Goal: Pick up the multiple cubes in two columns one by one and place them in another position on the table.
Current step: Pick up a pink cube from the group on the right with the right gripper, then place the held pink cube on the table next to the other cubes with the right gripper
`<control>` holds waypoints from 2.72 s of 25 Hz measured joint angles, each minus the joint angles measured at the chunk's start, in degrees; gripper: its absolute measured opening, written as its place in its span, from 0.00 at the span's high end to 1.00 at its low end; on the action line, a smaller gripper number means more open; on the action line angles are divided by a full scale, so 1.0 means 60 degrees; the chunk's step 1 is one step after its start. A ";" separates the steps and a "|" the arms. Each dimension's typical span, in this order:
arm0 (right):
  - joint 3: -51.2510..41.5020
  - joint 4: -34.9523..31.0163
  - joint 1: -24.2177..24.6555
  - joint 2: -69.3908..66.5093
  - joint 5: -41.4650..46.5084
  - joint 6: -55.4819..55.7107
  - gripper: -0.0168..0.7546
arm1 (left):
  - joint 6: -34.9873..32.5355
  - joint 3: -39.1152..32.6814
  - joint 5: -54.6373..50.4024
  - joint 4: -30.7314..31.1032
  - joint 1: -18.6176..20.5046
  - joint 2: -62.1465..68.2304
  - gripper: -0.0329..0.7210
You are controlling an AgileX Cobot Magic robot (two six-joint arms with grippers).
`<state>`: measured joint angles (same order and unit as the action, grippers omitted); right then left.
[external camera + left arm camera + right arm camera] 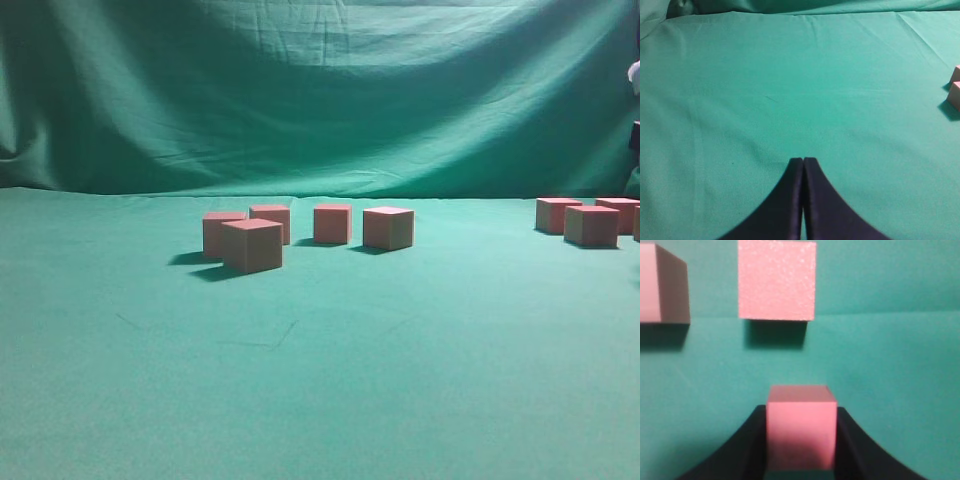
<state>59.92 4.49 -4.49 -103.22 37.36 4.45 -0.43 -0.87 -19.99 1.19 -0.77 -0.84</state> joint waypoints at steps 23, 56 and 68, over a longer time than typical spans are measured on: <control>0.1277 -0.1882 -0.4524 0.2372 0.2775 -0.2865 0.63 | 0.0000 0.0000 0.0000 0.0000 0.0000 0.0000 0.96; 0.4239 -0.1722 -0.6396 -0.2271 0.2835 -0.4845 0.63 | 0.0000 0.0000 0.0000 0.0000 0.0000 0.0000 0.96; 0.4262 -0.1711 -0.6396 -0.2402 0.2668 -0.4685 0.63 | 0.0000 0.0000 0.0000 0.0000 0.0000 0.0000 0.96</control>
<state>85.49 -5.78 -42.87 -117.63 53.37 -23.66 -0.43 -0.87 -19.99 1.19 -0.77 -0.84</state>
